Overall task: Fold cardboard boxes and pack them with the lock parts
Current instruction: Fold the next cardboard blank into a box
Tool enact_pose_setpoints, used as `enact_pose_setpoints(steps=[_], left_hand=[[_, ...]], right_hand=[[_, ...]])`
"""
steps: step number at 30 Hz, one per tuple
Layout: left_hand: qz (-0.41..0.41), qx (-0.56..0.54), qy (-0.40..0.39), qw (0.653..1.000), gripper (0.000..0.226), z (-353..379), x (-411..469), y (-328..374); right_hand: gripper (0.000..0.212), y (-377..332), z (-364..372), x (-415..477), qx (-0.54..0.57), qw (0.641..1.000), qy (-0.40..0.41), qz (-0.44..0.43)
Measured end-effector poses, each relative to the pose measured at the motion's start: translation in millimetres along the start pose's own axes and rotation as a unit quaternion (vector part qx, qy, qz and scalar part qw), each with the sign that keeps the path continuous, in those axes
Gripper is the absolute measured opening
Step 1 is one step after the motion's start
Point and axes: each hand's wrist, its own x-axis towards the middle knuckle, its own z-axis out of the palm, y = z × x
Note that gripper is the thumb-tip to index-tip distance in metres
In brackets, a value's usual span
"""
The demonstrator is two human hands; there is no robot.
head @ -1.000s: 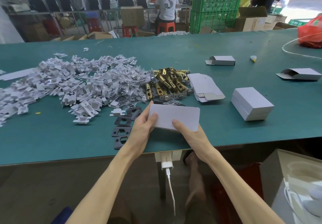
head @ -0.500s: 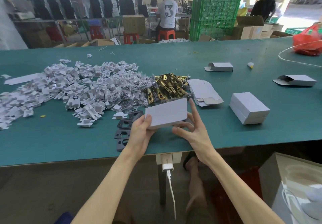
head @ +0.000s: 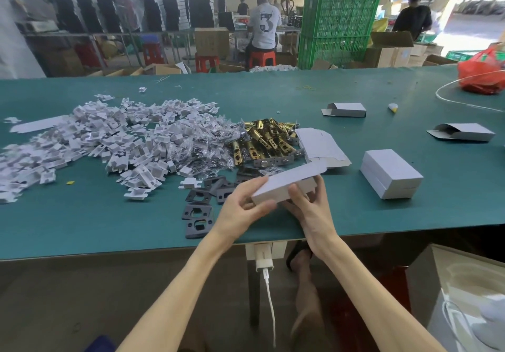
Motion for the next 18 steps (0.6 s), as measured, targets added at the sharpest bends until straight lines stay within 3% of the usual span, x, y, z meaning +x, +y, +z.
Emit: enact_pose_setpoints(steps=[2, 5, 9, 14, 18], left_hand=[[0.024, 0.107, -0.009, 0.994, 0.078, 4.1, 1.0, -1.8], [0.049, 0.161, 0.019, 0.986, 0.071, 10.8, 0.8, -3.7], [0.030, 0.034, 0.059, 0.997, 0.033, 9.0, -2.1, 0.2], [0.027, -0.053, 0.059, 0.996, 0.035, 3.3, -3.5, 2.2], [0.015, -0.091, 0.078, 0.993, 0.038, 0.2, -3.4, 1.6]], right_hand=[[0.114, -1.1, 0.8, -0.2, -0.022, 1.000, -0.005, 0.008], [0.107, -0.6, 0.0, -1.1, -0.110, 0.993, -0.046, -0.010], [0.081, -1.0, 1.4, -1.5, -0.198, 0.975, -0.093, -0.030], [0.048, 2.6, 1.7, -1.0, -0.217, 0.970, -0.103, -0.024], [0.041, 4.1, 4.1, -0.3, -0.230, 0.968, -0.100, -0.023]])
